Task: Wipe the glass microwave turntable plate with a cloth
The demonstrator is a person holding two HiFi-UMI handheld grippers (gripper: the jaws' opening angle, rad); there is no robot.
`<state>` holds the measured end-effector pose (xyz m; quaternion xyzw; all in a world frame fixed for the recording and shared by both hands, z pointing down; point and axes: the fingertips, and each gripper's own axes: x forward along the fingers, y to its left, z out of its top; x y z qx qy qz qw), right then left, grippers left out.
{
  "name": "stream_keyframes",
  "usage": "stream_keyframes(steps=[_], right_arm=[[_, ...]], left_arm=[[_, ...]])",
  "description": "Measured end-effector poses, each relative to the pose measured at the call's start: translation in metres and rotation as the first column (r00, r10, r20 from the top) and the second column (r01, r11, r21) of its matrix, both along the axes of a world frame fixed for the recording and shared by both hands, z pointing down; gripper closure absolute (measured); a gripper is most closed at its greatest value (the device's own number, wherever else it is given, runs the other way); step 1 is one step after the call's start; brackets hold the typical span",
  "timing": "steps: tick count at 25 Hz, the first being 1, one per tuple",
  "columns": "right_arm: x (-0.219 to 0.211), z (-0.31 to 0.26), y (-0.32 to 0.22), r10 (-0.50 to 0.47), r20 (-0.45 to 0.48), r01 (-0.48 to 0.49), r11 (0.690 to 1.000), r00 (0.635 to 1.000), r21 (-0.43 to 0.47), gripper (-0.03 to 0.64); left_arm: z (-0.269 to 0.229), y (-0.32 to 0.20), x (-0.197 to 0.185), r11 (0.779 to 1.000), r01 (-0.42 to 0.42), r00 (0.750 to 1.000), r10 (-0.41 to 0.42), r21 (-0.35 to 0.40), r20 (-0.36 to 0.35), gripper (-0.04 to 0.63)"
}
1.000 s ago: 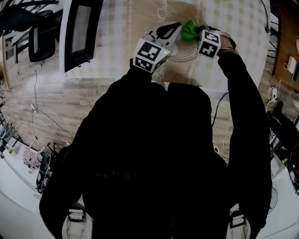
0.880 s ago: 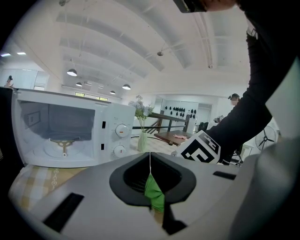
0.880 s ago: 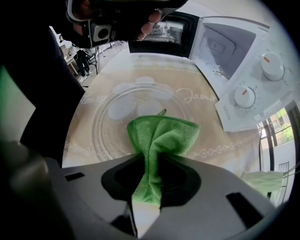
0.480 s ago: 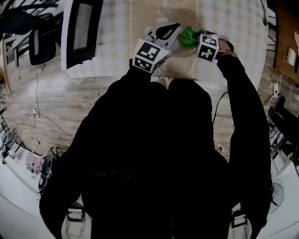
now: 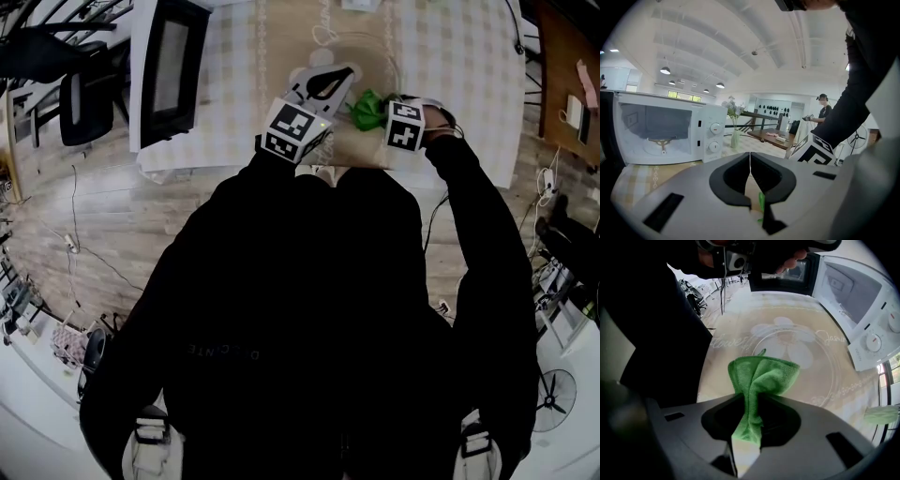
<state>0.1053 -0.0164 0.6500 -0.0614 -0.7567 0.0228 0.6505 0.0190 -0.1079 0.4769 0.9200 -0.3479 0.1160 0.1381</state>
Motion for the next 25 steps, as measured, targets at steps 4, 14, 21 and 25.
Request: stream_keyframes(steps=[4,14,21,25], right_arm=[[-0.001,-0.007,0.012,0.014,0.015,-0.014,1.0,1.0,-0.025,0.508],[-0.014,-0.076,-0.027,0.259,0.282,-0.287,0.956,0.924,0.063,0.509],[-0.021,-0.157,-0.055,0.398,0.58,-0.53,0.845,0.71,0.07,0.509],[-0.017,-0.212,-0.064,0.42,0.738,-0.635,0.772,0.528,0.015,0.509]], left_arm=[[-0.003,0.004,-0.004,1.0,-0.009,1.0,0.009,0.004,0.005,0.574],[-0.031,-0.008,-0.022,0.999,0.008,1.0,-0.007,0.047,-0.01,0.574],[-0.063,-0.011,-0.032,0.995,0.022,1.0,-0.019,0.096,-0.024,0.574],[-0.081,-0.005,-0.034,0.992,0.015,1.0,-0.012,0.127,-0.023,0.574]])
